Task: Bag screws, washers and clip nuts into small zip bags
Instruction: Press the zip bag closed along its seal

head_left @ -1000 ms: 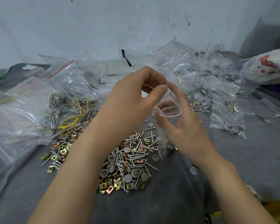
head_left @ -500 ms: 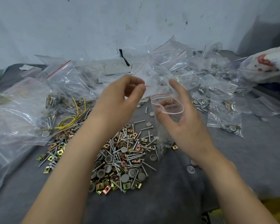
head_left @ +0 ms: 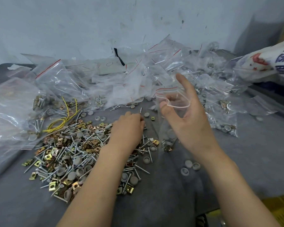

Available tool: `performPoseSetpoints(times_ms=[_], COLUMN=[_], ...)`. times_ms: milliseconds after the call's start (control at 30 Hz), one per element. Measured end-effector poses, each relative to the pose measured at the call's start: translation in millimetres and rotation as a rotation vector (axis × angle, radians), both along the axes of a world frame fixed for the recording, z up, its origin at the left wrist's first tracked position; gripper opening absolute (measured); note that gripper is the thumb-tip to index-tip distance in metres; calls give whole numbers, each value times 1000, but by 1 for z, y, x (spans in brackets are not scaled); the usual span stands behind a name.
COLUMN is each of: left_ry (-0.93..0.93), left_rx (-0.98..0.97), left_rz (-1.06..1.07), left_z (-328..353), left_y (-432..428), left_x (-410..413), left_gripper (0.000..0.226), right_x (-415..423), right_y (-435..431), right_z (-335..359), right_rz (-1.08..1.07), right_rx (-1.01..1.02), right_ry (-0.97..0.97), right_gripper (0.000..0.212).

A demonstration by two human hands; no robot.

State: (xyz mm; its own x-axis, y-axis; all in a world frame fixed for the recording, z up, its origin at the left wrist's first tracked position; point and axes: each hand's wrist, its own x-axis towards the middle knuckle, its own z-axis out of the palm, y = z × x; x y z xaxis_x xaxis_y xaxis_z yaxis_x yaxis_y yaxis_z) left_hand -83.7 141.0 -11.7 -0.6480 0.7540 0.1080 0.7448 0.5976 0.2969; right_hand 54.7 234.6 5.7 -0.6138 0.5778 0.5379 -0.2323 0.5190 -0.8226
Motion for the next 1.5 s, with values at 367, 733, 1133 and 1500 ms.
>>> performPoseSetpoints(times_ms=[367, 733, 1133, 1500], left_ry=[-194, -358, -270, -183], left_rx=[99, 779, 697, 586], left_rz=[-41, -53, -293, -278], left_z=[4, 68, 109, 117], left_y=[0, -23, -44, -56], left_x=[1, 5, 29, 29], left_gripper=[15, 11, 11, 13], right_x=[1, -13, -18, -15], right_y=[5, -16, -20, -21], right_z=[0, -3, -5, -1], right_rz=[-45, -3, 28, 23], right_rx=[-30, 32, 58, 52], right_ry=[1, -56, -89, -83], right_gripper=[70, 67, 72, 72])
